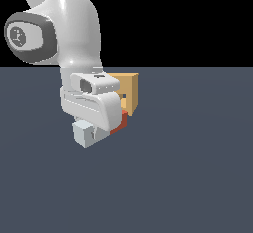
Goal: Insert the peg into the horizontal hole in a box.
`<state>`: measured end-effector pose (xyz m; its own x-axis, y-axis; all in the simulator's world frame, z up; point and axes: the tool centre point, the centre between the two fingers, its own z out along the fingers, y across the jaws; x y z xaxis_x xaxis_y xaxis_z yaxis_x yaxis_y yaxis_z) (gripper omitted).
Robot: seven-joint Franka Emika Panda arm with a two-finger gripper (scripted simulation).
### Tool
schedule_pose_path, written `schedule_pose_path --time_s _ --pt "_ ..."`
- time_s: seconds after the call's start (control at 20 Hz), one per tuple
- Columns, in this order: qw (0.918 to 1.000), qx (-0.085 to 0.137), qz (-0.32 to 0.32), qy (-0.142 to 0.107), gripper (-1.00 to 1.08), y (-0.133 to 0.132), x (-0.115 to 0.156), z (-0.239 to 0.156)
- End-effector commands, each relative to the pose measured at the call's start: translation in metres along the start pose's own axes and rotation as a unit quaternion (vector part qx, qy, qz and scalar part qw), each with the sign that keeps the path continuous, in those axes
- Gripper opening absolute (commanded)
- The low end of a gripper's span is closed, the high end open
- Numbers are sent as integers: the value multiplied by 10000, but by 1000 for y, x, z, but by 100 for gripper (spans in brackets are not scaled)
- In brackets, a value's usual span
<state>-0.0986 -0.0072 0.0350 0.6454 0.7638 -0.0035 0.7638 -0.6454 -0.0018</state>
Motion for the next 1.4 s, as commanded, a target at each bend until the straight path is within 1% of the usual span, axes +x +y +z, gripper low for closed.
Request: schedule_pose_path --time_s 0.0,0.1,0.3,0.6,0.85,1.25,1.35 --pt "9991 -17 -429 12 -100 0 16 -6" --pt "9966 -18 -825 11 -100 -1 29 -10" --pt "9887 -19 -1496 11 -100 -7 52 -18" --pt "9771 -16 -2126 13 -100 -16 72 -24" --pt "9727 -14 -2320 14 -100 -20 78 -26" --pt "9733 3 -2294 4 -100 -21 76 -24" --pt "9733 -20 -2297 18 -100 -19 77 -27"
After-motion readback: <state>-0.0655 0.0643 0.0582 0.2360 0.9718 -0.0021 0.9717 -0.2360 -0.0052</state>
